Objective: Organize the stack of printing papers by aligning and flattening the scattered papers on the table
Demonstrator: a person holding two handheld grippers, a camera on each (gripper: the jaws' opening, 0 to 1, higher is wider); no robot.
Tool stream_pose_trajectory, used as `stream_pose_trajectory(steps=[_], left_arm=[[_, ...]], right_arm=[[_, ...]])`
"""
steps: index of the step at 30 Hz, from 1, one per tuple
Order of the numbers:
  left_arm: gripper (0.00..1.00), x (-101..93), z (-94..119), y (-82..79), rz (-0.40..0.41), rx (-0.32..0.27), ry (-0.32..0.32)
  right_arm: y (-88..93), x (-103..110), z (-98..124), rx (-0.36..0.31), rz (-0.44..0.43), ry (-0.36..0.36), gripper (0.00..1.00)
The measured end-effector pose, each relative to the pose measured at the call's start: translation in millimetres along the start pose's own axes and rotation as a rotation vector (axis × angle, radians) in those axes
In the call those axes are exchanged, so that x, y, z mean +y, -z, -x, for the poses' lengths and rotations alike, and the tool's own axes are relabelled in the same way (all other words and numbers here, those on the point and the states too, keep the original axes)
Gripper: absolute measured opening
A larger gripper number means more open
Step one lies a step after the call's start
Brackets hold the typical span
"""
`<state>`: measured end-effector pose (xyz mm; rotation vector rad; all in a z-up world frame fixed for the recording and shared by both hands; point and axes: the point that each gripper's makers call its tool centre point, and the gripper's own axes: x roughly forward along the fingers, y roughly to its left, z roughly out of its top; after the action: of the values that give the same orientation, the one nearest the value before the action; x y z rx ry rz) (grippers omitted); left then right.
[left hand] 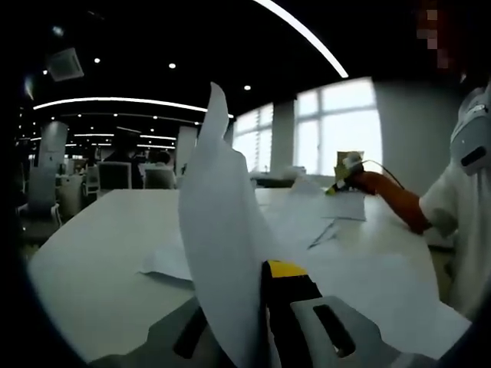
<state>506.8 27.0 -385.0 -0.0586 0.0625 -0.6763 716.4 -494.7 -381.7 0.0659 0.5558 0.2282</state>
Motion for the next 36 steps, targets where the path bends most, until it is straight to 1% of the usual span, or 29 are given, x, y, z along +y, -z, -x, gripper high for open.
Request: stream_pose_trajectory(steps=[10,20,25,29,35,36], left_arm=[[0.06,0.8,0.2,0.1,0.011,0.003,-0.002],[0.06,5.2,-0.5,0.6,0.025,0.007,-0.021],[0.06,7.6,-0.5,-0.1,0.038,0.003,-0.034],[0.06,9.5,-0.1,-1.0,0.059,-0.002,-0.039],[0.06,14.0,1.3,-2.7,0.109,-0.013,-0.05],[0.06,14.6,1.3,-2.7,0.114,-0.013,-0.053]], right_arm=[[-7.8,-10.1,13.7,-0.038,-0.022,0.03,0.0],[-13.5,-6.5,18.3,-0.054,-0.023,0.03,0.0],[-19.9,-0.8,23.2,-0.072,-0.016,0.022,0.0],[-26.7,7.7,26.3,-0.088,0.002,0.014,0.0],[-41.3,27.9,32.6,-0.124,0.056,-0.01,0.0],[-44.0,29.1,33.4,-0.129,0.053,-0.013,0.0]])
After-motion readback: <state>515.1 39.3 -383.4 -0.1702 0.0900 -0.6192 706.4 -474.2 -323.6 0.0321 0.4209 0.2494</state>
